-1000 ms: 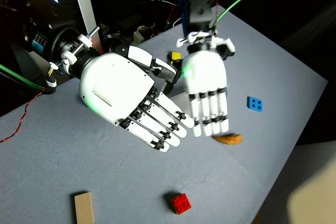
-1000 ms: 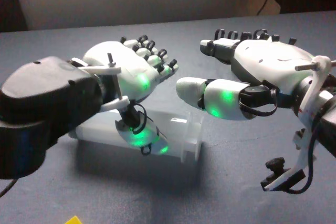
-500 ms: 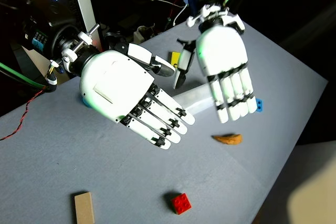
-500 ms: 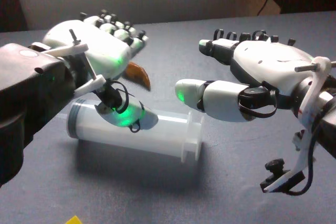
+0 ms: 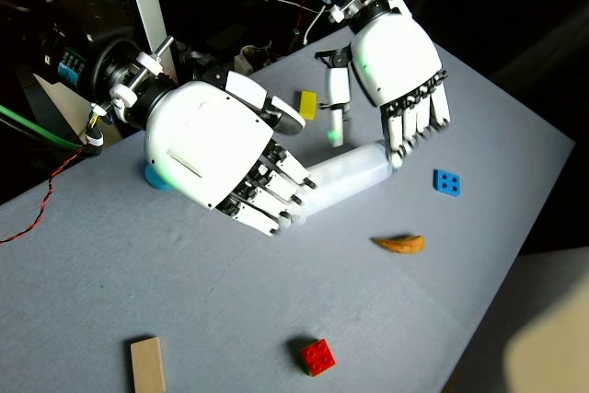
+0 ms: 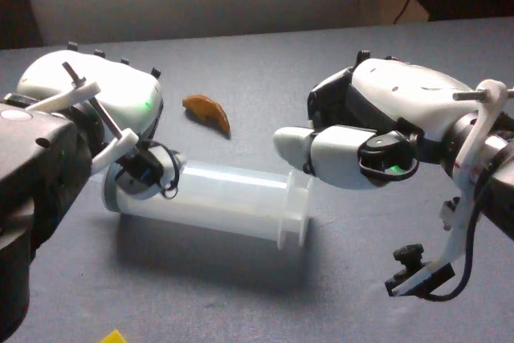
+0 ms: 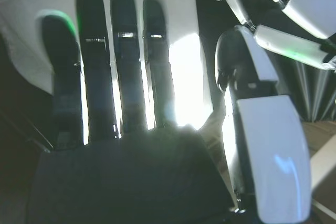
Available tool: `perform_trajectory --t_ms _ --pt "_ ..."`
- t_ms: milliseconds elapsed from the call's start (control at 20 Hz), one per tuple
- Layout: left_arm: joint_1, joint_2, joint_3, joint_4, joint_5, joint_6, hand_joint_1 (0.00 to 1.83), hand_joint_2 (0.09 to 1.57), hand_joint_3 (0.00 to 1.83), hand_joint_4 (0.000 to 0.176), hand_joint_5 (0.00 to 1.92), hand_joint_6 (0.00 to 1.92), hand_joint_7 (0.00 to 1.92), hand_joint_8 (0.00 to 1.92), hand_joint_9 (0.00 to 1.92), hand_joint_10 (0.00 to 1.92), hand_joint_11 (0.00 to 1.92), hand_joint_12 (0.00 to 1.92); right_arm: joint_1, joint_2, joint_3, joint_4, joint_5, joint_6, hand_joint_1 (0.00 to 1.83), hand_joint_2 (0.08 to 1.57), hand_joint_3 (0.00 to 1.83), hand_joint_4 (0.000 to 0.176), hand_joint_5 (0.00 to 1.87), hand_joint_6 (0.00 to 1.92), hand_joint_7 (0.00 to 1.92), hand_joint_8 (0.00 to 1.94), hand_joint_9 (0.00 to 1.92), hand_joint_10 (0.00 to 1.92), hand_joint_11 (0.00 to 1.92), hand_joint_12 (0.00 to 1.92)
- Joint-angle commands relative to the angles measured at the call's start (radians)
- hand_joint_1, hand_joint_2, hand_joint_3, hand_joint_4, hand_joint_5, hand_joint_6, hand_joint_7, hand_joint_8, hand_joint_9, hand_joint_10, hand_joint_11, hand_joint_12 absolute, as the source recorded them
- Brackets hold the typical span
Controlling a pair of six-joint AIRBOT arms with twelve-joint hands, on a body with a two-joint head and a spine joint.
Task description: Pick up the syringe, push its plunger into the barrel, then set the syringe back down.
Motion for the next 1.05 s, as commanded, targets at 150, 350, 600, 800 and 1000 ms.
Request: perform_trajectory --t_ms 150,350,600,800,1000 --pt "-0.010 0.007 -0.019 0.085 -0.048 -0.005 0.52 1.37 0.00 0.031 1.25 1.92 1.37 1.92 1.44 1.92 1.52 1.92 0.009 0.006 -0.009 -0.069 0.046 0.001 0.50 1.34 0.01 0.000 1.17 1.92 1.31 1.94 1.51 1.92 1.73 1.92" --pt "-0.019 0.007 -0.026 0.085 -0.054 -0.005 0.54 1.37 0.00 0.004 1.26 1.92 1.43 1.92 1.46 1.92 1.53 1.92 0.023 0.011 -0.010 -0.069 0.041 0.024 0.48 1.40 0.00 0.000 1.17 1.92 1.32 1.94 1.51 1.92 1.73 1.92" --pt "-0.019 0.007 -0.041 0.085 -0.067 -0.005 0.62 1.34 0.00 0.000 1.15 1.92 1.37 1.92 1.42 1.92 1.52 1.92 0.054 0.080 -0.010 -0.070 -0.176 0.054 0.48 1.42 0.00 0.000 1.17 1.92 1.31 1.94 1.50 1.92 1.70 1.92" --pt "-0.029 0.010 -0.039 0.085 -0.065 -0.006 0.60 1.33 0.00 0.000 1.21 1.92 1.36 1.92 1.40 1.92 1.48 1.92 0.079 0.135 0.009 -0.070 -0.446 0.089 0.44 1.42 0.00 0.000 1.19 1.92 1.31 1.94 1.49 1.92 1.69 1.92" --pt "-0.038 0.010 -0.044 0.085 -0.063 -0.006 0.55 1.37 0.00 0.000 1.23 1.92 1.36 1.92 1.41 1.92 1.50 1.92 0.080 0.178 0.035 -0.085 -0.674 -0.047 0.48 1.40 0.00 0.000 1.17 1.92 1.30 1.94 1.48 1.92 1.66 1.92"
